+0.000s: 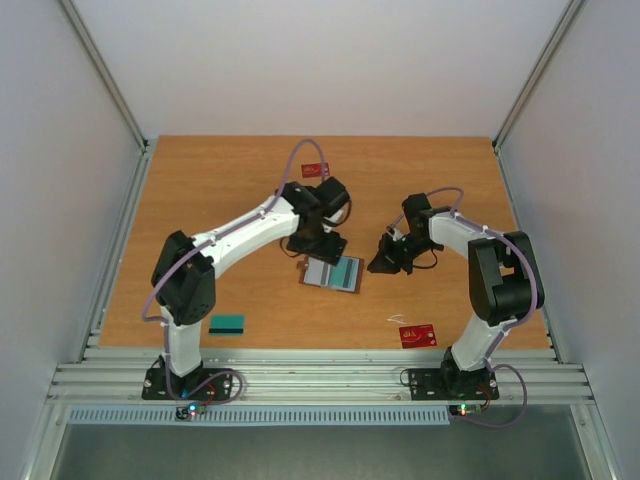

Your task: Put the credit cards into the card holder

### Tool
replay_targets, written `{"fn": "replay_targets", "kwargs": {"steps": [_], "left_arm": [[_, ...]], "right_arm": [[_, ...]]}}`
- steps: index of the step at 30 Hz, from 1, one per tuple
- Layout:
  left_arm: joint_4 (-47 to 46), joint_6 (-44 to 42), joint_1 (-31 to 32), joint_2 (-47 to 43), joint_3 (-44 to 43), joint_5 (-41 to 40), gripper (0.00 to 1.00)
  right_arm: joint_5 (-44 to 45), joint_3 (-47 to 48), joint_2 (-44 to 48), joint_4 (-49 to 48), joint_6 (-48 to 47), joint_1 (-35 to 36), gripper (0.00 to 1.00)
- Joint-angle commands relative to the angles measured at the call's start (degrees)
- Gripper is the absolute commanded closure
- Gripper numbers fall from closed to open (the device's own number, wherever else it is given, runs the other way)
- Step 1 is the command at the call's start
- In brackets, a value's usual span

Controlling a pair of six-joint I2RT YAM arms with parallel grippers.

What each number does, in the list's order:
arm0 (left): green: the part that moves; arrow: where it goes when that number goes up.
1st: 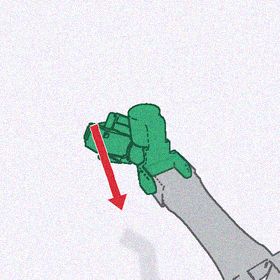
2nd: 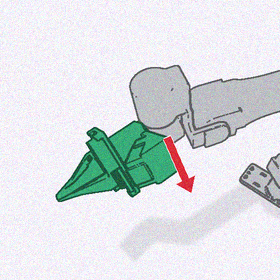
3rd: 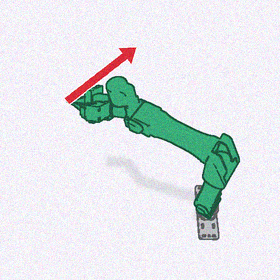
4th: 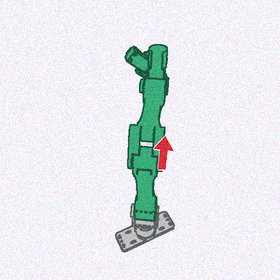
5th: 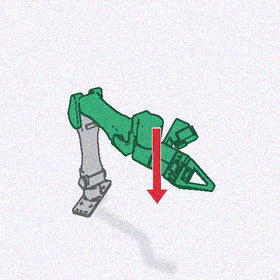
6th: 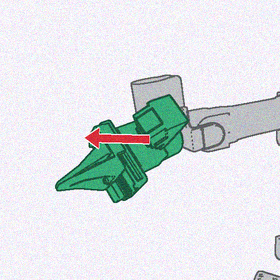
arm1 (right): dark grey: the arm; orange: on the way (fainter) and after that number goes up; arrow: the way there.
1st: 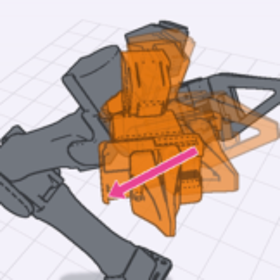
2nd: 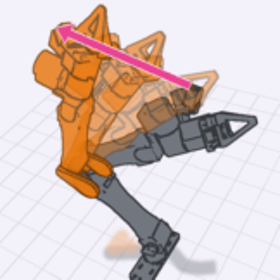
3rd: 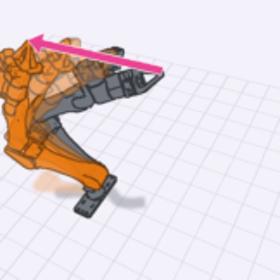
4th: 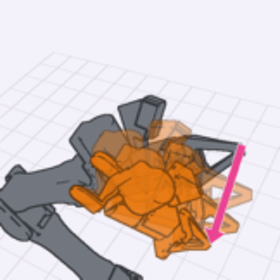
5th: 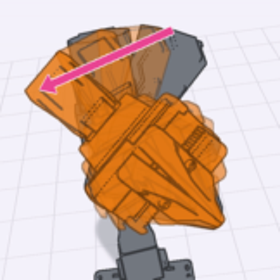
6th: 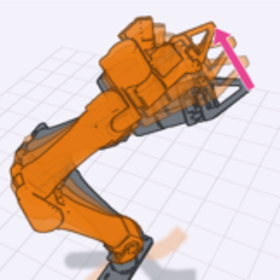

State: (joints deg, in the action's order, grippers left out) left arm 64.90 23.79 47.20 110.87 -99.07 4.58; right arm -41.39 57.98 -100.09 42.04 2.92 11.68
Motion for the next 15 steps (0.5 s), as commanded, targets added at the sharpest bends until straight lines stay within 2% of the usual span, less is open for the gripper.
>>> {"fn": "replay_targets", "kwargs": {"steps": [1,7,15], "left_arm": [[-2.36,-13.17,-6.13,-1.85,9.20,-0.35,0.15],[-7.77,-21.41,-8.19,-0.16,13.99,-0.34,0.18],[-12.24,-25.72,-9.21,5.22,13.24,-1.74,0.31]], "right_arm": [[0.83,2.94,2.31,2.99,4.01,-0.09,0.90],[4.55,4.09,4.78,9.66,4.50,-0.04,0.90],[6.56,4.06,6.47,12.74,5.23,-0.08,0.89]]}}
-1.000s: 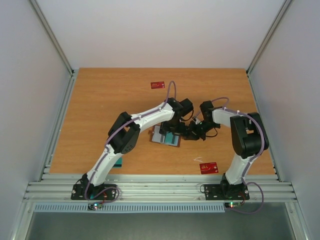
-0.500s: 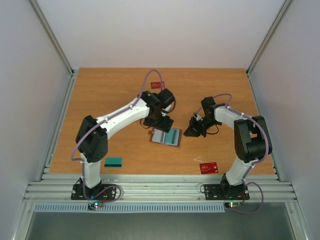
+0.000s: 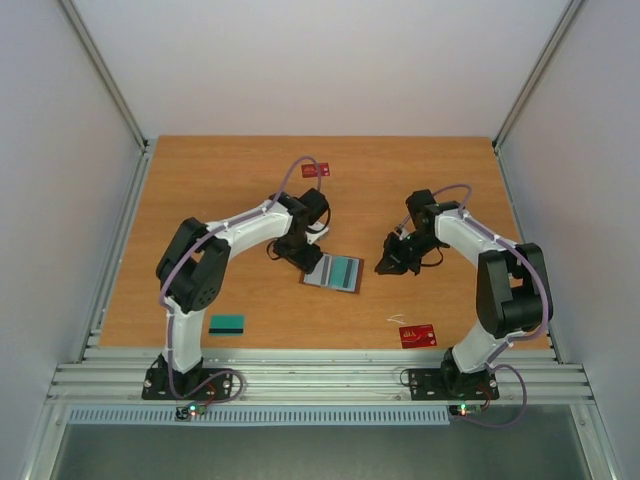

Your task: Put the credit cards into the card holder

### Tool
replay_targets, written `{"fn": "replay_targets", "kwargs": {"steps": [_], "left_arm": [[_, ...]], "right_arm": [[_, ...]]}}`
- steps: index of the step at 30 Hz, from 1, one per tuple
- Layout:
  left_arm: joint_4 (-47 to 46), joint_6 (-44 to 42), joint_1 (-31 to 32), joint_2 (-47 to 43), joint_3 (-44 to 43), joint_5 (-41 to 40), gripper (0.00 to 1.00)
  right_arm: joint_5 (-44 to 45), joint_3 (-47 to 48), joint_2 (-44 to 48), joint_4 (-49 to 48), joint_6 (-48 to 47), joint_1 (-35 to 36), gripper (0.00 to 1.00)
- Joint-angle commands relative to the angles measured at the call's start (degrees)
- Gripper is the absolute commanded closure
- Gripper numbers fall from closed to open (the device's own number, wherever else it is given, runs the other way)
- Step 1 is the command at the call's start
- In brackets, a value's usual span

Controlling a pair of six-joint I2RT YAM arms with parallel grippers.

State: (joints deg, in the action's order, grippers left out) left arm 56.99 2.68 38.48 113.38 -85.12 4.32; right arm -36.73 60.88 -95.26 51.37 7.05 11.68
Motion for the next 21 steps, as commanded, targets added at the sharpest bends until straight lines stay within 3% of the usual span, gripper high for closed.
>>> {"fn": "replay_targets", "kwargs": {"steps": [1,9,18,21], "left_arm": [[-4.75,-4.69,-0.57,3.22,-0.83,-1.95,0.32],[-7.48,-5.27,-0.79,5.34,-0.44,-5.19,0.45],[-9.14,-3.50,-0.69,4.57,3.55,1.00,0.65],[-9.52,0.98,-0.65,3.00,6.05,3.36,0.69]], "right_arm": [[1.97,1.43,1.61,3.77,0.81,-0.08,0.89],[3.00,3.08,2.40,9.17,-2.81,-0.04,0.89],[2.53,1.75,2.03,7.68,-3.97,-0.08,0.90],[2.29,1.61,0.97,5.92,-3.73,-0.07,0.90]]}}
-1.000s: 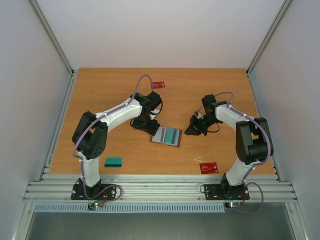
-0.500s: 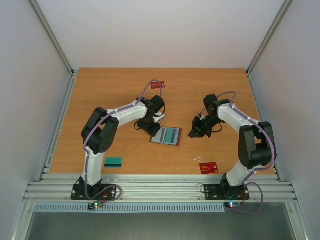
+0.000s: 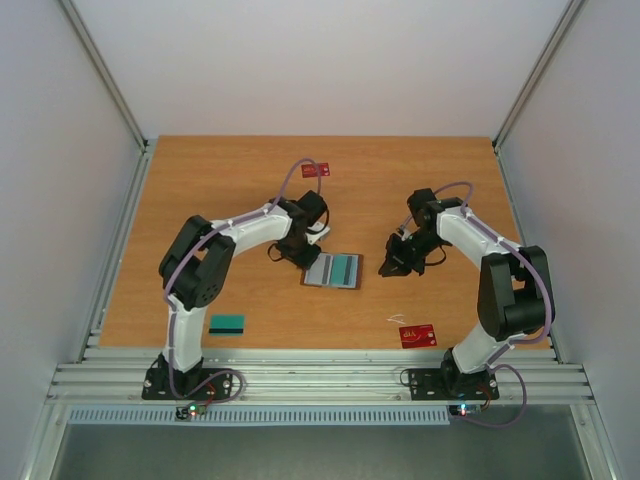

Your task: Put the credit cards into the card holder

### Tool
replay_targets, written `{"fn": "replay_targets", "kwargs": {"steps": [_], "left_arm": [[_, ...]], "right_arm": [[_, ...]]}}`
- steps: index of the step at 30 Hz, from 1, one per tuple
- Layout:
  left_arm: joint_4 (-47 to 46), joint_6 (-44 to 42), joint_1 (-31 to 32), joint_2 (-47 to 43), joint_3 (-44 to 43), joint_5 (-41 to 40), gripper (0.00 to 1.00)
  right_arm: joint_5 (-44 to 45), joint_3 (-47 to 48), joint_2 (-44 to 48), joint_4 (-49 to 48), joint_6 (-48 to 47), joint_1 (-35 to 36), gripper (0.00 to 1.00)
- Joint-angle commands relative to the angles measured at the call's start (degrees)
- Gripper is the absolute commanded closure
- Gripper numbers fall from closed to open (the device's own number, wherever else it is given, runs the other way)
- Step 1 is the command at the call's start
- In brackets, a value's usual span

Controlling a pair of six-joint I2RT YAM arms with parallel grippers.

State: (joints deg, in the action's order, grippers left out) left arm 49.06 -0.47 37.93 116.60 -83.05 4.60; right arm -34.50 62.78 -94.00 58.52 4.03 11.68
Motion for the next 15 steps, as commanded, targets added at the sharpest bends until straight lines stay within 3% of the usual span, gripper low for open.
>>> {"fn": "replay_targets", "kwargs": {"steps": [1,6,10,15], "left_arm": [[-0.97,5.21,-0.06,-0.51,4.50,3.03,0.70],[-0.26,15.40,-0.01,-3.64,7.81,10.81,0.74],[-1.91,18.81,0.47,-7.42,10.80,11.81,0.60],[-0.99,14.42,0.40,-8.53,10.62,9.13,0.45]], "right_arm": [[-0.02,-0.15,-0.48,-1.67,-0.63,-0.08,0.90],[0.54,0.85,-2.10,-3.24,-0.78,-0.08,0.90],[0.52,1.29,-2.53,-4.10,-0.30,-0.06,0.90],[0.37,0.96,-2.15,-4.35,0.01,-0.08,0.90]]}}
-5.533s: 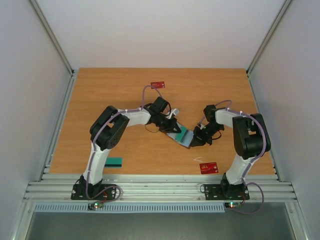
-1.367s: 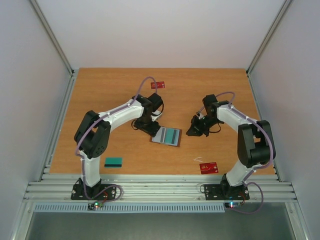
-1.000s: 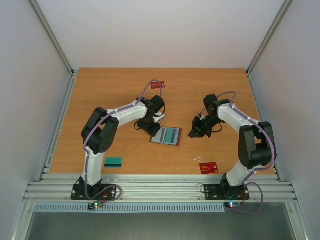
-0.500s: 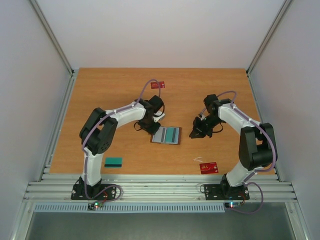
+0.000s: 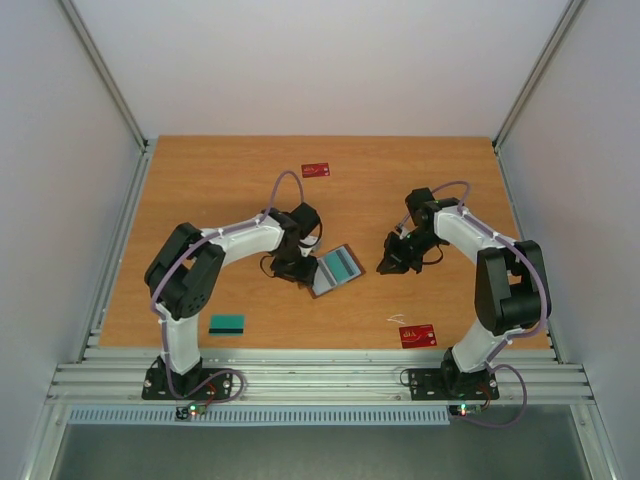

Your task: Put the credit cards into the card holder

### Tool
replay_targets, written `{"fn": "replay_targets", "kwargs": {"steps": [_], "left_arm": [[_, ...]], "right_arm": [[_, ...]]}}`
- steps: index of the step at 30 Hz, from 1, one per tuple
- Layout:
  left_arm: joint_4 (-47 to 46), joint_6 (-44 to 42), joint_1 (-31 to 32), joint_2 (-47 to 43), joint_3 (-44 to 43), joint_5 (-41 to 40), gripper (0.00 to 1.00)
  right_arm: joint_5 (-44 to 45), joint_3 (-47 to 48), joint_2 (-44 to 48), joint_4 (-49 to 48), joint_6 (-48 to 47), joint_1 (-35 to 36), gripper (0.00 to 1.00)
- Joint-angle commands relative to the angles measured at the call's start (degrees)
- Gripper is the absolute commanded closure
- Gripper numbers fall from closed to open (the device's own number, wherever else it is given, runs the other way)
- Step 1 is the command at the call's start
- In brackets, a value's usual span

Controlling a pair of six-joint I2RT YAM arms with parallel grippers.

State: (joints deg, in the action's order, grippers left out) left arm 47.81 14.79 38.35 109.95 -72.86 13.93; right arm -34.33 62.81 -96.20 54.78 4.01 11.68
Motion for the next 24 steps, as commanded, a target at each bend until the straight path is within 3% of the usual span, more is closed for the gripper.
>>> {"fn": "replay_targets", "kwargs": {"steps": [1,13,21,24], "left_arm": [[0.05,-1.88,0.06,-1.95,0.58,-0.15,0.44],[-5.58,-7.11,2.04,-4.38,5.50,-0.67,0.48],[-8.73,-8.11,4.40,-4.03,6.30,-7.20,0.54],[-8.59,-8.39,4.42,-4.57,6.08,-9.75,0.52]], "right_arm": [[0.22,0.78,0.32,-0.68,0.11,0.00,0.90],[1.35,-2.53,2.27,-1.96,0.44,-0.04,0.89],[2.11,0.30,-1.54,-2.50,-0.88,-0.04,0.88],[2.04,1.90,-2.54,-2.38,-0.85,-0.01,0.88]]}}
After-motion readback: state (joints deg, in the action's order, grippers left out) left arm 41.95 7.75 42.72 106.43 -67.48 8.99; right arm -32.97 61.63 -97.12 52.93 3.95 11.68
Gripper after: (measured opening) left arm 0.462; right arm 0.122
